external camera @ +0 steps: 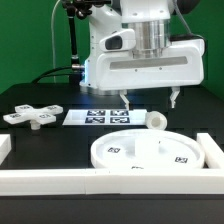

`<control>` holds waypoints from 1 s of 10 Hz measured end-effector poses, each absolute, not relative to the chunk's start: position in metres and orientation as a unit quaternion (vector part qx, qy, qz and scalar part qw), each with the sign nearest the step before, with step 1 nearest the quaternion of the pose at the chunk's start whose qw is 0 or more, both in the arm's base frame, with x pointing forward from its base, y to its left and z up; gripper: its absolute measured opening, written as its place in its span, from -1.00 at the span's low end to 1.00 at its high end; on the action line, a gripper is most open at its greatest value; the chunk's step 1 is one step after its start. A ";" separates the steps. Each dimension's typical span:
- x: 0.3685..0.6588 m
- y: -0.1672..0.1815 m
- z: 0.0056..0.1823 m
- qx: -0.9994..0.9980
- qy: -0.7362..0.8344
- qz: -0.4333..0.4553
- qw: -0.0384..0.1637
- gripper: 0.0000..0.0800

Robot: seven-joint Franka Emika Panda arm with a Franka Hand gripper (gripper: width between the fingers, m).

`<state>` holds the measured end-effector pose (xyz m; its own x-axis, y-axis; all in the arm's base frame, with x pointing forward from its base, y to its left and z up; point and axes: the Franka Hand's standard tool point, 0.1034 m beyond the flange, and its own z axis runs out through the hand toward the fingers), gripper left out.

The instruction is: Assemble round table

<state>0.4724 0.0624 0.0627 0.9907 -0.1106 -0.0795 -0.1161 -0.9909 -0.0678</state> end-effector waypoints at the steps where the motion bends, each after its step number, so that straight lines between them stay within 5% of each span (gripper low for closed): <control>1: 0.471 0.069 0.063 -0.996 0.038 0.076 0.022 0.62; 10: 0.456 0.073 0.043 -0.941 0.028 0.337 0.032 0.62</control>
Offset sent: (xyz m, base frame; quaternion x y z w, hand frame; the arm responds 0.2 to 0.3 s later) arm -0.0035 -0.0081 -0.0103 0.0671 -0.1831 0.0100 0.9808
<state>0.4560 0.0729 0.0430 0.7717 -0.0303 -0.6353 -0.0739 -0.9964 -0.0421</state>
